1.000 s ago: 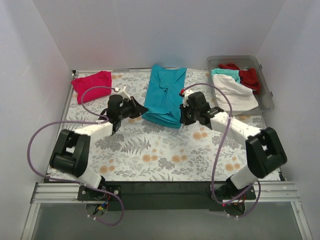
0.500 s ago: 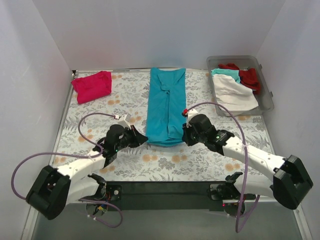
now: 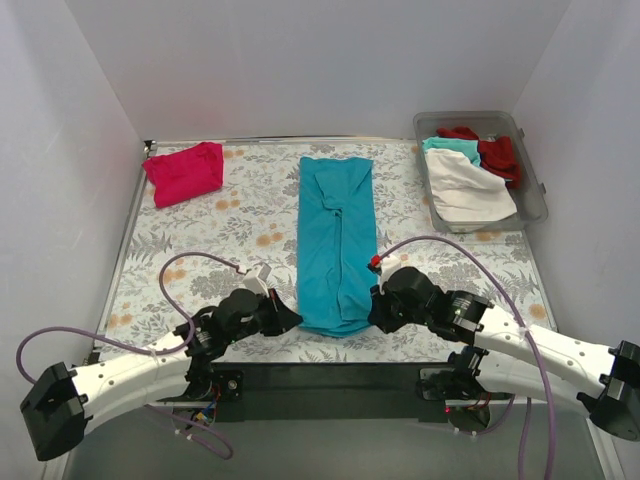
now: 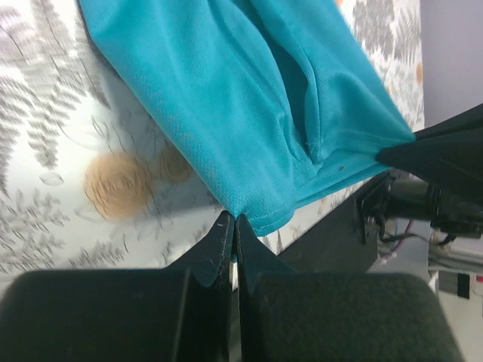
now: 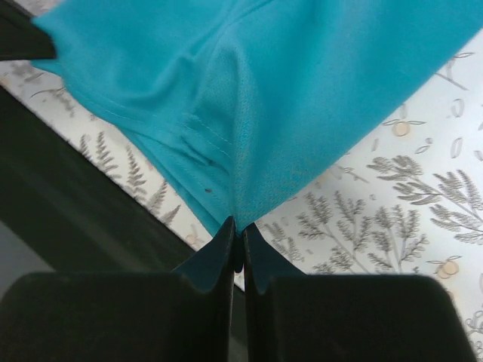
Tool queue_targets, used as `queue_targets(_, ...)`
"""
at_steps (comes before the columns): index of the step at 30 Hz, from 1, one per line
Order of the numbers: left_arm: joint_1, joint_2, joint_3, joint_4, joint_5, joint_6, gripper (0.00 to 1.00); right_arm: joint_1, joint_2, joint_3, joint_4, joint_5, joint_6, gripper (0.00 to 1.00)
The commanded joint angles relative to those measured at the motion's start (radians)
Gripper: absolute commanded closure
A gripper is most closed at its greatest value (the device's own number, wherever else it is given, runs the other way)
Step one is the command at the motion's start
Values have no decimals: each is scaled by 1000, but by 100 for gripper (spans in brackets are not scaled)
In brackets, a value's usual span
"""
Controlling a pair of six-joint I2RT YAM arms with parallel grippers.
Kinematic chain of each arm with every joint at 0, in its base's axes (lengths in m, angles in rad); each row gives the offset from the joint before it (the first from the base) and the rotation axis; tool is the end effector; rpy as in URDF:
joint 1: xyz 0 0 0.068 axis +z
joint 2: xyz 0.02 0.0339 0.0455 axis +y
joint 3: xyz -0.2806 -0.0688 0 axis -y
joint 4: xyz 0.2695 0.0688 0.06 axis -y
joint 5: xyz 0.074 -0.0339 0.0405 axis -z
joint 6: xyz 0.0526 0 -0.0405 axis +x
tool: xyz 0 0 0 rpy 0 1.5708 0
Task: Fold and stack the t-shirts
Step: Fold the tshirt
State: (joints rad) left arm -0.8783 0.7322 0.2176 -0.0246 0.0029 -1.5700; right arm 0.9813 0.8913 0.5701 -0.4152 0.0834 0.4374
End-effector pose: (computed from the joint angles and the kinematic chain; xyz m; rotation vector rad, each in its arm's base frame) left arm 0.1174 -0.1418 0.1557 -0.8376 2.3306 -1.3219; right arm 0.1215 0.1738 0.2187 -0.5986 2.3109 0.6135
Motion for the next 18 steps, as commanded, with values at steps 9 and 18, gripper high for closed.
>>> queue_targets(9,-163,7,210,-115,-362,-10,100,86,-20,155,-54,222,15,99)
queue_targets(18,-126,139,361,52,-458,188,100,17,132,347,-1,394,-117,99)
